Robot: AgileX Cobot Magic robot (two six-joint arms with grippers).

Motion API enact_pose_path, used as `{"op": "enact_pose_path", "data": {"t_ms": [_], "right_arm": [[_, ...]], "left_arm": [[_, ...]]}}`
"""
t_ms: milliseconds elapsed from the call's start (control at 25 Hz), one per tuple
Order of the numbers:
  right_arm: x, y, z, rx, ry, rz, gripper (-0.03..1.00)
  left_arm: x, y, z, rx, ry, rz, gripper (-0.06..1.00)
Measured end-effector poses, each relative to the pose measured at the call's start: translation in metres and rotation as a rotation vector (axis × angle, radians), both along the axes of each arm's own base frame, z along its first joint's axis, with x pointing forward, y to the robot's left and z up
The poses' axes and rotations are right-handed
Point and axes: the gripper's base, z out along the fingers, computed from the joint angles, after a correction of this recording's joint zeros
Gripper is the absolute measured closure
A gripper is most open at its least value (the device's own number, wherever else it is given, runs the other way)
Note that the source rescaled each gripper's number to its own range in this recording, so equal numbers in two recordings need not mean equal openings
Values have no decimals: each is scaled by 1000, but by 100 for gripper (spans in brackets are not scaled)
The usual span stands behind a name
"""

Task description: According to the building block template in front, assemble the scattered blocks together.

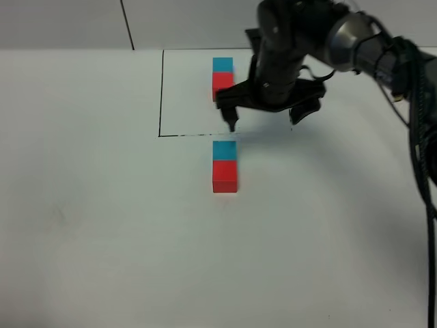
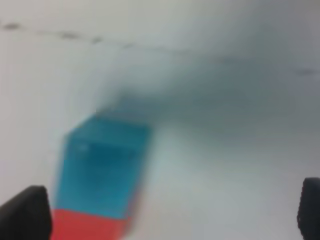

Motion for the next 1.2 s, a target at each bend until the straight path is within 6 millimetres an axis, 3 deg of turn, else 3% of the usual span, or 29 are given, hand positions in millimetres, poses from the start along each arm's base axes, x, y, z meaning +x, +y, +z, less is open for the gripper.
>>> {"op": "enact_pose_path", "data": {"t_ms": [80,200,320,560,680,840,1200], "right_arm": [[7,-33,14,-2,-24,-36,-3],[6,-67,33,-7,-72,-66,-3],[-6,-97,45,2,-129,-92,-3],[-46,-151,43,-24,-160,-134,-3],[-71,-164,49,-32,-176,-148,-3],[-110,-167,63,-43,-195,-143,-3],[-220,-165,81,-46,-307,-121,-2]], "left_arm": [[0,0,0,0,0,0,26],[0,0,0,0,0,0,26],[0,0,0,0,0,0,26],[0,0,0,0,0,0,26],[0,0,0,0,0,0,26],[0,0,0,1,0,0,26],[0,0,0,1,0,0,26]]}}
